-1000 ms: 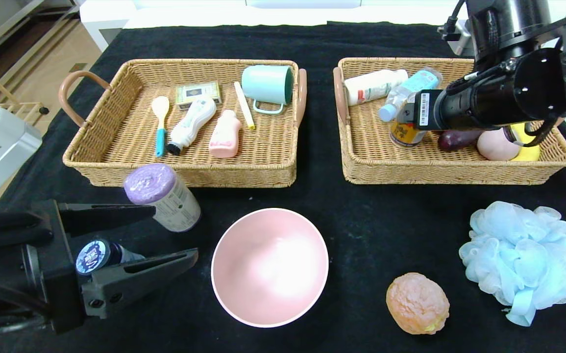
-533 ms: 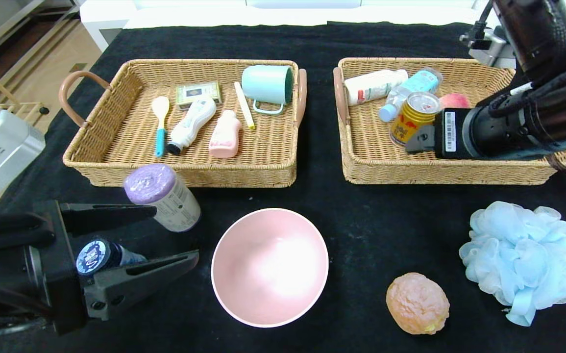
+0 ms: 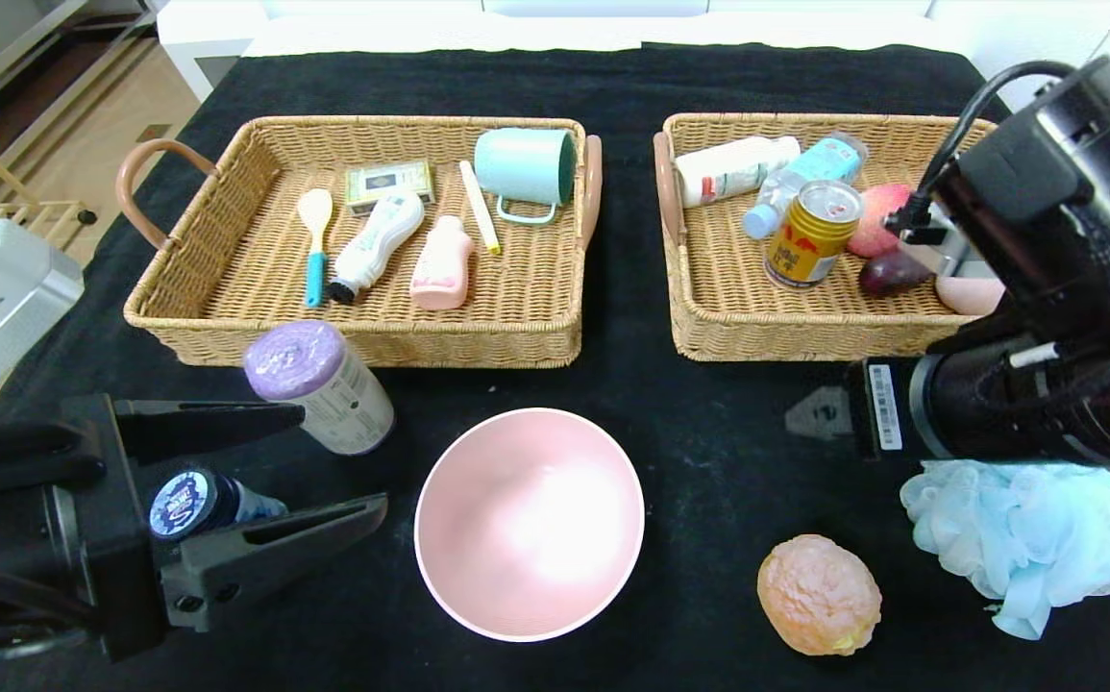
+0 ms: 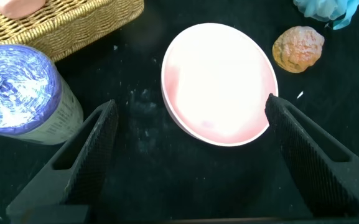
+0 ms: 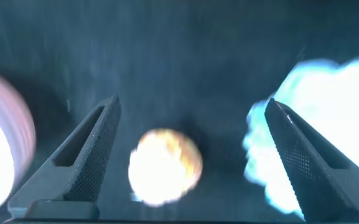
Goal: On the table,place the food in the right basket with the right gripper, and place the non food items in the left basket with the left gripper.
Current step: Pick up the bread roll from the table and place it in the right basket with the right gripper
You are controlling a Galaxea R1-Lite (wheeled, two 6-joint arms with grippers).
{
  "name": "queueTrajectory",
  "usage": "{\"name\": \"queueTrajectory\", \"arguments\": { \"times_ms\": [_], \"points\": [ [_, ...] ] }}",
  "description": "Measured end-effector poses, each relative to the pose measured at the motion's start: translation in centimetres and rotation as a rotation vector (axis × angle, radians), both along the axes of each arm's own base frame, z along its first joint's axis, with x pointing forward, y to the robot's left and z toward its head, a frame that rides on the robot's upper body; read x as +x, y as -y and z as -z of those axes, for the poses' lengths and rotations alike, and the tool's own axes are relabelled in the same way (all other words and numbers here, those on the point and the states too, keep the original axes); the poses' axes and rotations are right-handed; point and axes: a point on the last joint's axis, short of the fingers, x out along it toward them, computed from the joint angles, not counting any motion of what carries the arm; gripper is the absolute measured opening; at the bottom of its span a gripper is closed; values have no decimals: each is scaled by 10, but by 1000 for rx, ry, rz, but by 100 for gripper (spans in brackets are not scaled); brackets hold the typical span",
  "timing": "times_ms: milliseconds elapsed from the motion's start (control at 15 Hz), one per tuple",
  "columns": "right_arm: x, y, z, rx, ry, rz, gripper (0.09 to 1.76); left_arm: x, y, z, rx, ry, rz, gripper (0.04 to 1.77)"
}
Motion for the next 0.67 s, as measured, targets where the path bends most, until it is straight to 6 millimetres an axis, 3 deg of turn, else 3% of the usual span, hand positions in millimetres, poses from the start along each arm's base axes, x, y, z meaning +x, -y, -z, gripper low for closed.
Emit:
{"name": "queueTrajectory", "arguments": {
  "times_ms": [267, 667],
  "points": [
    [-18, -2, 19, -38, -58, -38, 170, 0, 0, 0, 0, 0, -1, 172],
    [-25, -15, 40, -54, -122, -50, 170, 0, 0, 0, 1, -1, 0, 172]
  ]
}}
